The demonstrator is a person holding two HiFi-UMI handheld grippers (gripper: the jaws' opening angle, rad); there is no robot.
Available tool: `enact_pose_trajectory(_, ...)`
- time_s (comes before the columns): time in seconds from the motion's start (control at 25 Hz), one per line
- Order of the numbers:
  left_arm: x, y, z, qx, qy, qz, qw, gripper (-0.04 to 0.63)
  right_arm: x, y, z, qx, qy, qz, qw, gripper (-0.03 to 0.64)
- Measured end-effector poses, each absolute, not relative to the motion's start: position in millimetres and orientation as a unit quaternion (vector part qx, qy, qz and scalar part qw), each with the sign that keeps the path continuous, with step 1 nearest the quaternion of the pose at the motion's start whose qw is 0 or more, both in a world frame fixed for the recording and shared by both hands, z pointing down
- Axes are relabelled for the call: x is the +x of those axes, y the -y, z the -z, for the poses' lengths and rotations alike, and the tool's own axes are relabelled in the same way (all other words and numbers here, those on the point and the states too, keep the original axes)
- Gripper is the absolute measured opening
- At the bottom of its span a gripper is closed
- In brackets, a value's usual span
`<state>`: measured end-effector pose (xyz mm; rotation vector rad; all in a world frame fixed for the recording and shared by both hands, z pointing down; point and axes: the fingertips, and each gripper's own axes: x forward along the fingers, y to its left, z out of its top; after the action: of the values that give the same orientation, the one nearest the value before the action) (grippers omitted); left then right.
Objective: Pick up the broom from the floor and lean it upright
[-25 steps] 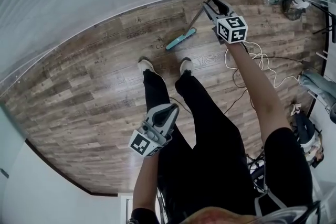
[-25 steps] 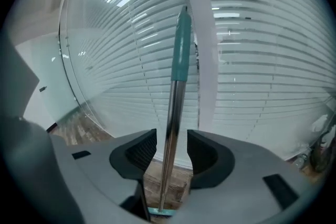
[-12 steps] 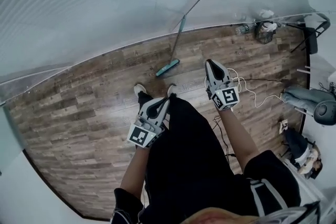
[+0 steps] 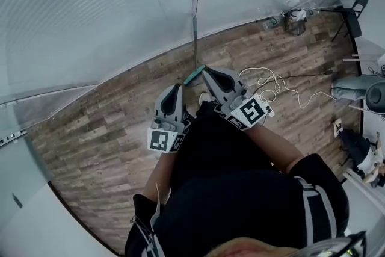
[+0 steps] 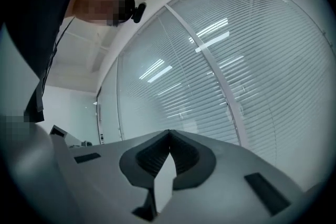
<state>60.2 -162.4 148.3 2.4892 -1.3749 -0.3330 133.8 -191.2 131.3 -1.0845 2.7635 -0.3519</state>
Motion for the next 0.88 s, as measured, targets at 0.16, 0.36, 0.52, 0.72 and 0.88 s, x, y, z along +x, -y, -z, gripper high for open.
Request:
enact_pose_trajectory(0.16,68,170,-114,0.870,0.478,0.100,0.070,0.025,129,191,-103,-0.362,-0.924,0.094,0.080,0.018)
enact_pose_trajectory(0.36,73,183,-93,0.868,0.478,0.117,0.068,0.023,128,189,-91,-0.366,-0.927,0.051,0.066,0.018)
enact_pose_trajectory(0.52,82,185,-87,0.862,0.489,0.117,0.067,0.023,135,188,-93,-0.369,-0.926,0.040,0.066,0.018)
enact_pose_trajectory(0.72,92,181,-81,0.854,0.505,0.108,0.058,0.018,143,187,-98,-0.376,-0.925,0.037,0.049,0.018)
enact_pose_trajectory(0.88,110,176,-79,0.861,0.495,0.105,0.054,0.018,155,187,-94,-0.383,-0.922,0.029,0.056,0.018)
